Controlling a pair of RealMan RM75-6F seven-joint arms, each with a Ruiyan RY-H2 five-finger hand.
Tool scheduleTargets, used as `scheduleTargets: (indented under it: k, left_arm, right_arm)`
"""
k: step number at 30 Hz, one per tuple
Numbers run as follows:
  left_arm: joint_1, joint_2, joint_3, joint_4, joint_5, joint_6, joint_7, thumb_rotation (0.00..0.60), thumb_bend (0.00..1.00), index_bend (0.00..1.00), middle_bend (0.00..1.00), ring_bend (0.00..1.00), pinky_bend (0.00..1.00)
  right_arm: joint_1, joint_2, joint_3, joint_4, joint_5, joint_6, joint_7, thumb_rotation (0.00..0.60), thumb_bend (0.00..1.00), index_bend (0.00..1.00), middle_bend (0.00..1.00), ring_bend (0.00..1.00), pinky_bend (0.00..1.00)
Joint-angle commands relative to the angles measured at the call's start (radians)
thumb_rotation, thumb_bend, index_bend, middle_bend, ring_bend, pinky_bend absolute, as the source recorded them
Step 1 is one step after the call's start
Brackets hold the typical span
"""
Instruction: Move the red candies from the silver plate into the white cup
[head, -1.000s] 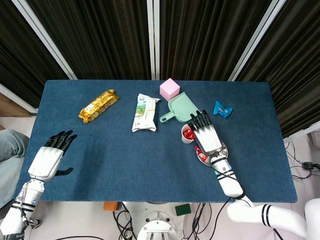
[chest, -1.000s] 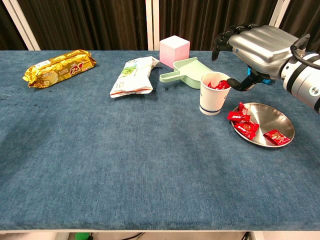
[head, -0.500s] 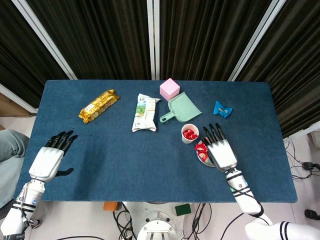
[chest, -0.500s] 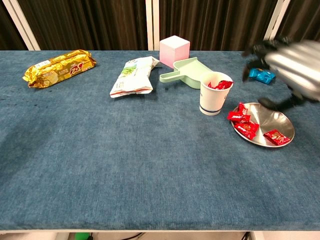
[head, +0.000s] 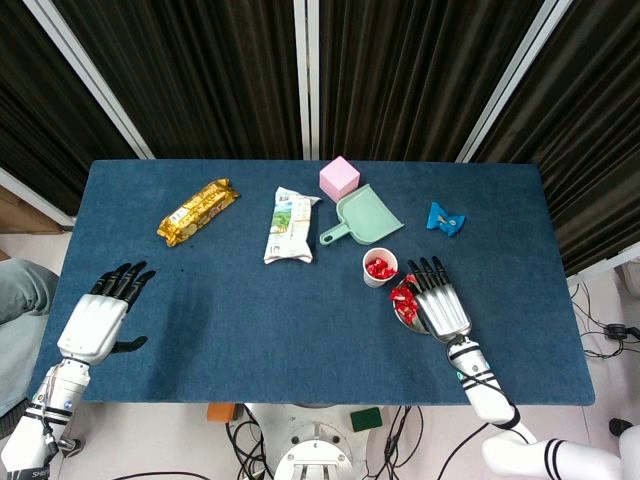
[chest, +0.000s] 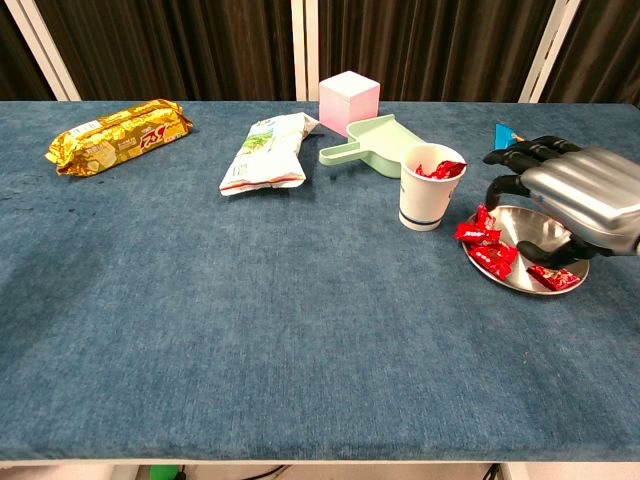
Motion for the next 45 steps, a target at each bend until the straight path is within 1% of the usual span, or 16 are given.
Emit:
scheduleTargets:
  k: [1,10,19,24,34,39,45]
  left_arm:
    - [0.000,0.000,-0.001,0.000,-0.002,-0.001,0.000,0.600,0.03,0.11,0.03,0.01,0.15]
    - [-0.001,0.001,-0.002,0.001,-0.008,-0.002,-0.003,0.600,0.03,0.11,0.03,0.00,0.15]
    - [-0.003,0.001,-0.001,0.001,-0.006,-0.007,-0.003,0.600,0.03,0.11,0.03,0.01,0.15]
    - [-0.003,0.001,0.000,-0.001,-0.007,-0.007,0.000,0.600,0.03,0.11,0.03,0.00,0.15]
    - [-0.005,0.000,-0.001,-0.002,-0.012,-0.013,0.003,0.600,0.03,0.11,0.03,0.01,0.15]
    - [-0.004,0.002,0.000,-0.003,-0.010,-0.010,0.003,0.600,0.03,0.11,0.03,0.00,0.15]
    - [-0.005,0.001,0.000,-0.003,-0.012,-0.012,0.004,0.600,0.03,0.11,0.03,0.00,0.15]
  right_arm:
    - [0.011,-0.025,0.010,0.024,0.006,-0.015,-0.003,0.600,0.37,0.33,0.03,0.00,0.00]
    - [0.023,-0.083,0.018,0.089,0.000,-0.027,-0.010,0.600,0.37,0.33,0.02,0.00,0.00]
    - [0.013,-0.098,0.017,0.114,-0.004,-0.018,-0.012,0.600,0.37,0.39,0.02,0.00,0.00]
    - [0.012,-0.101,0.019,0.118,-0.011,-0.014,-0.009,0.600,0.38,0.43,0.02,0.00,0.00]
    - [0.004,-0.099,0.022,0.121,-0.026,0.003,-0.002,0.600,0.41,0.59,0.03,0.00,0.00]
    - [-0.008,-0.080,0.020,0.100,-0.044,0.030,0.011,0.600,0.41,0.63,0.04,0.00,0.00]
    - [-0.040,-0.006,0.019,0.002,-0.109,0.123,0.034,0.600,0.41,0.64,0.05,0.00,0.00]
